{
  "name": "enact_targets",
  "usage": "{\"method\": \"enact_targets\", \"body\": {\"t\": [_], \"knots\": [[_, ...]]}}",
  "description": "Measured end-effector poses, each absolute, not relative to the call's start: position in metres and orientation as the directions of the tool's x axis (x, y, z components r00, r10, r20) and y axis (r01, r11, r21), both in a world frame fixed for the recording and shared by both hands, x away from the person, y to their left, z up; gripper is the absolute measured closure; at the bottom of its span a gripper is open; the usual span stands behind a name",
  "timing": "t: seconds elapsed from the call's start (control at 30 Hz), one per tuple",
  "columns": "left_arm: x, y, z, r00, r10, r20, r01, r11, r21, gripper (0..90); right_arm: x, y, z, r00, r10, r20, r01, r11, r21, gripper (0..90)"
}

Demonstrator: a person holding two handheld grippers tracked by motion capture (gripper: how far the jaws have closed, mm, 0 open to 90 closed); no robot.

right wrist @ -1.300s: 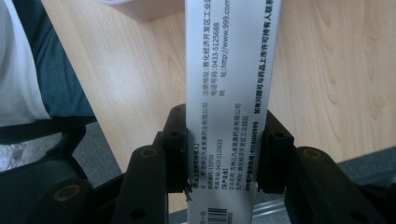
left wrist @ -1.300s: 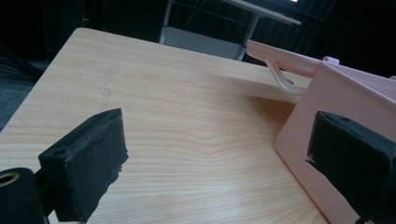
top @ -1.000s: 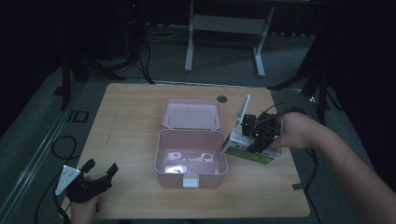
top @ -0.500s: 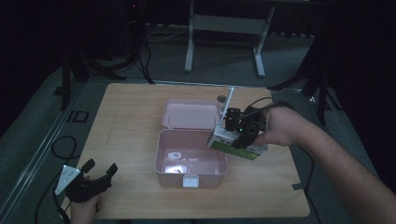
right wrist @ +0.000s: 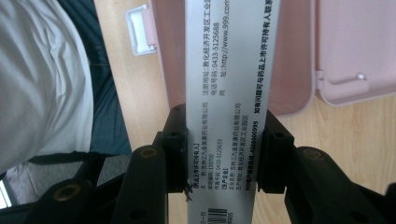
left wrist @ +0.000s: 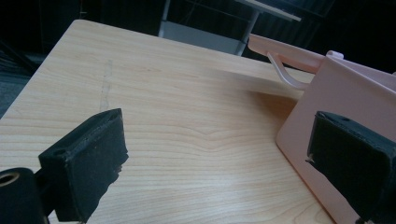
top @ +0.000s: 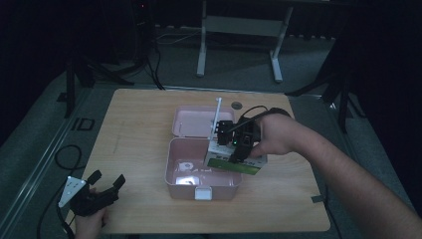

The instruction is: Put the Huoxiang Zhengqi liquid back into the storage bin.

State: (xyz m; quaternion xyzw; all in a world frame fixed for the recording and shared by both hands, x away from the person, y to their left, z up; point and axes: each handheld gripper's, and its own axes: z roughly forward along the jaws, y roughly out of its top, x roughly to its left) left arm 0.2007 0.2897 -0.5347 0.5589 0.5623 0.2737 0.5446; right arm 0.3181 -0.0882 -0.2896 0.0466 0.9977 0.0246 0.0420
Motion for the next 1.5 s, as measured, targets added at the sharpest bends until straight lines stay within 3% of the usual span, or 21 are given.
{"method": "enact_targets", "body": {"t": [0.93,1.5], "knots": [[0.201,0.29,-0.534,0.23,0.928,-0.294,0.328,0.211,0.921,4.8,0.313,-0.044,-0.324,-0.997,-0.065,-0.047,-0.065,0.998,-0.01,62.1],[0.2,0.289,-0.533,0.234,0.926,-0.297,0.328,0.213,0.921,4.8,0.319,-0.04,-0.354,-0.997,-0.061,-0.047,-0.06,0.998,-0.018,62.0]]}}
